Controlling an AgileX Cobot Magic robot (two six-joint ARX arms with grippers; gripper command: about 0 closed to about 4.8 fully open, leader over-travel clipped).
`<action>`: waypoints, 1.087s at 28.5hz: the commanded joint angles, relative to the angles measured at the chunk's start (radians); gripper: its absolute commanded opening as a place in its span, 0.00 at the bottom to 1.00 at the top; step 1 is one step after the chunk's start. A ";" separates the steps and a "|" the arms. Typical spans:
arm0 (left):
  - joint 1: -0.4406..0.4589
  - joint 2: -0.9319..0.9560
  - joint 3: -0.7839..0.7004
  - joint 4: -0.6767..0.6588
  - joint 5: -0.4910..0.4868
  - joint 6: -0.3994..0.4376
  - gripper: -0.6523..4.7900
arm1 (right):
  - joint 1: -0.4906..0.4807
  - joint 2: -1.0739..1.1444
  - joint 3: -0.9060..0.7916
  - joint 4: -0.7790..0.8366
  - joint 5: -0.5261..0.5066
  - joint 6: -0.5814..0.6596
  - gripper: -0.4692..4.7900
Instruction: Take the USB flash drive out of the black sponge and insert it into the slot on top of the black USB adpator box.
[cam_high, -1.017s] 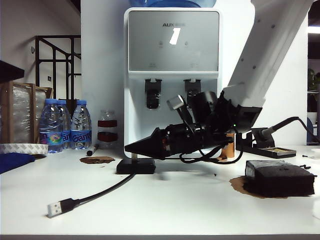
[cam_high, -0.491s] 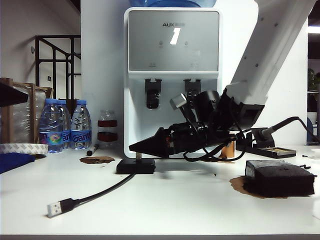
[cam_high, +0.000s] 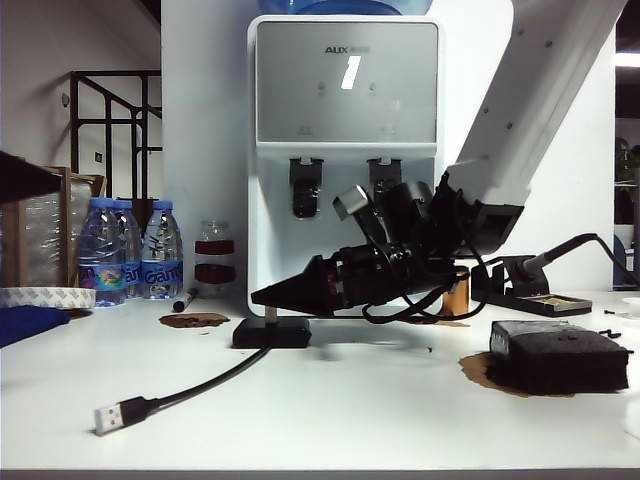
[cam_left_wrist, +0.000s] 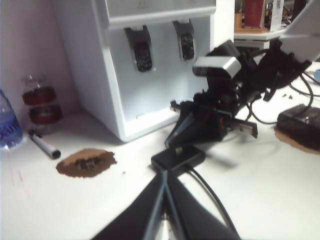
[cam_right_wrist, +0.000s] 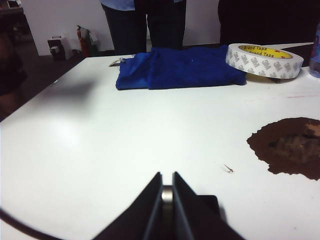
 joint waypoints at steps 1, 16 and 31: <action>0.002 0.000 0.004 -0.024 0.008 0.000 0.11 | -0.005 -0.010 -0.001 -0.040 0.061 -0.045 0.09; 0.002 0.000 0.004 -0.024 0.008 0.000 0.11 | -0.005 0.003 0.000 -0.229 0.068 -0.099 0.09; 0.002 0.000 0.004 -0.025 0.006 0.000 0.11 | -0.005 -0.025 0.006 -0.245 0.152 -0.020 0.09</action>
